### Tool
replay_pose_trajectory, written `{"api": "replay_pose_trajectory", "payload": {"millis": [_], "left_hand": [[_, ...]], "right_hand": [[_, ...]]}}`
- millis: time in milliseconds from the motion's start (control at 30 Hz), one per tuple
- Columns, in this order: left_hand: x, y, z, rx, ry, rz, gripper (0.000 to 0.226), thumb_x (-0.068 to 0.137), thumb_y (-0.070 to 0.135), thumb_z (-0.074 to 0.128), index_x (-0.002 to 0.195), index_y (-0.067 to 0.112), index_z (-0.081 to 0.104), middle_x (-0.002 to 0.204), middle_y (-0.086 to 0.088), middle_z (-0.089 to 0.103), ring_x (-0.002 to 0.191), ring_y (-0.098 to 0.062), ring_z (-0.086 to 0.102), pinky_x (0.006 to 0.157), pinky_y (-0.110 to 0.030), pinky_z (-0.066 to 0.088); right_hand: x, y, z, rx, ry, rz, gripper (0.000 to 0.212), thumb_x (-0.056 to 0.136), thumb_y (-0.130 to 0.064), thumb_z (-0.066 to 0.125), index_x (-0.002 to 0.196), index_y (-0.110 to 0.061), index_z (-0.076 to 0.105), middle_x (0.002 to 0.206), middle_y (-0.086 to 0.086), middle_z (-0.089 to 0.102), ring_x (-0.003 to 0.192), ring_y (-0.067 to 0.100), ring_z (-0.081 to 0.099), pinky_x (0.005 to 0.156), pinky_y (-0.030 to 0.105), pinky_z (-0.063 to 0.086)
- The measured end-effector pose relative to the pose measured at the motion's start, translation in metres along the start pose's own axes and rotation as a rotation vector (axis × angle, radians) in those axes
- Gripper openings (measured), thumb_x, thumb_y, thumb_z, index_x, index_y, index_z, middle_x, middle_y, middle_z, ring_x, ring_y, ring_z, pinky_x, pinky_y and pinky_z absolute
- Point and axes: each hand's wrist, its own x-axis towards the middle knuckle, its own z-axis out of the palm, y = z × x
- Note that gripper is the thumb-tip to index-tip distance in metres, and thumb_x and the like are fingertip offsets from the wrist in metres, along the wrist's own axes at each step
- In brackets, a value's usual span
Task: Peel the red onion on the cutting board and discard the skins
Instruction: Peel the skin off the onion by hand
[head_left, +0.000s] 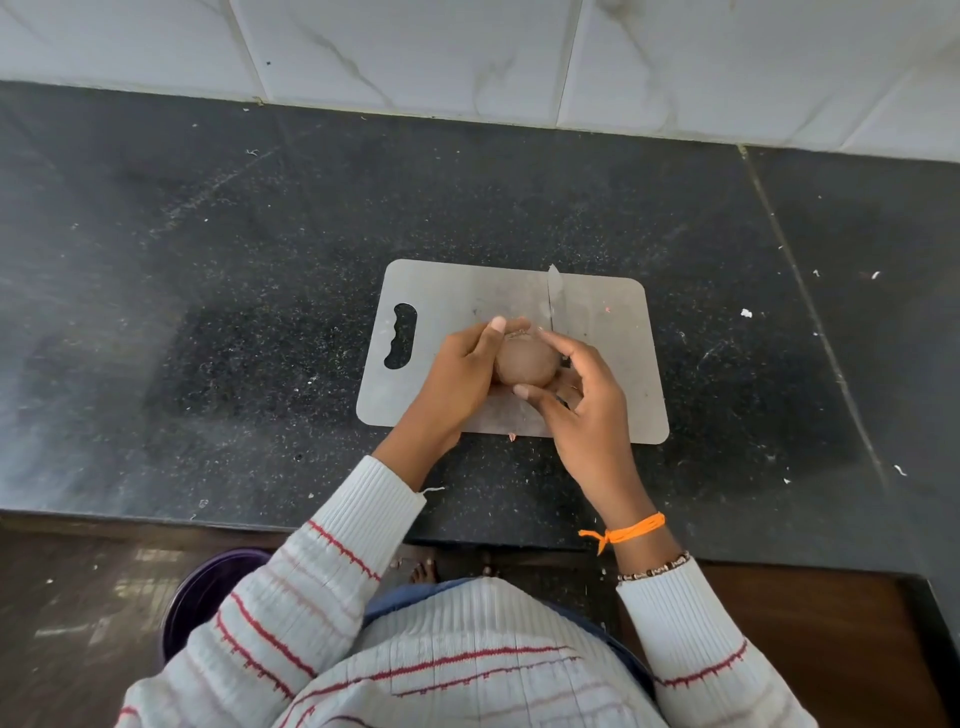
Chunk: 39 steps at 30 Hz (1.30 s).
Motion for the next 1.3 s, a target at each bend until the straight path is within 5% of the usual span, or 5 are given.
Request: {"api": "replay_pose_trajectory", "payload": {"millis": [267, 500, 700, 1067, 1300], "left_hand": [[-0.009, -0.004, 0.007, -0.07, 0.123, -0.013, 0.03, 0.078, 0.023, 0.072, 0.107, 0.019, 0.067, 0.106, 0.0, 0.068, 0.099, -0.015, 0.066, 0.088, -0.039, 0.054], [-0.01, -0.006, 0.015, -0.194, 0.135, 0.008, 0.025, 0.09, 0.007, 0.055, 0.112, 0.006, 0.065, 0.114, -0.013, 0.066, 0.107, -0.026, 0.062, 0.093, -0.039, 0.051], [-0.003, -0.011, 0.016, -0.056, 0.191, 0.116, 0.021, 0.092, 0.009, 0.052, 0.098, 0.017, 0.071, 0.109, -0.017, 0.062, 0.102, -0.027, 0.063, 0.089, -0.048, 0.052], [-0.004, -0.002, 0.007, -0.254, 0.212, 0.004, 0.022, 0.095, 0.013, 0.047, 0.096, 0.008, 0.068, 0.081, -0.004, 0.07, 0.07, -0.014, 0.069, 0.065, -0.028, 0.059], [-0.005, 0.002, 0.007, -0.196, 0.235, 0.043, 0.005, 0.077, 0.009, 0.072, 0.078, 0.01, 0.067, 0.078, -0.005, 0.072, 0.08, -0.028, 0.07, 0.078, -0.046, 0.057]], "right_hand": [[-0.001, -0.002, 0.004, -0.06, 0.099, -0.059, 0.046, 0.08, -0.003, 0.068, 0.119, -0.02, 0.051, 0.116, 0.0, 0.05, 0.107, 0.005, 0.053, 0.087, 0.019, 0.049], [-0.002, 0.003, 0.007, -0.065, 0.155, -0.101, 0.046, 0.074, 0.0, 0.074, 0.112, -0.014, 0.053, 0.111, 0.001, 0.048, 0.102, -0.001, 0.052, 0.08, 0.016, 0.051], [-0.002, 0.008, 0.009, -0.038, 0.156, -0.057, 0.045, 0.072, -0.001, 0.076, 0.111, -0.009, 0.054, 0.112, 0.007, 0.051, 0.103, 0.013, 0.055, 0.078, 0.013, 0.05], [0.004, 0.002, 0.001, 0.307, 0.097, 0.136, 0.041, 0.079, -0.014, 0.073, 0.116, -0.02, 0.054, 0.12, 0.003, 0.06, 0.11, 0.014, 0.059, 0.09, 0.03, 0.051], [0.004, -0.003, 0.001, 0.398, -0.013, 0.204, 0.044, 0.086, -0.005, 0.062, 0.124, -0.026, 0.053, 0.125, -0.001, 0.059, 0.116, 0.017, 0.057, 0.1, 0.044, 0.047]]}}
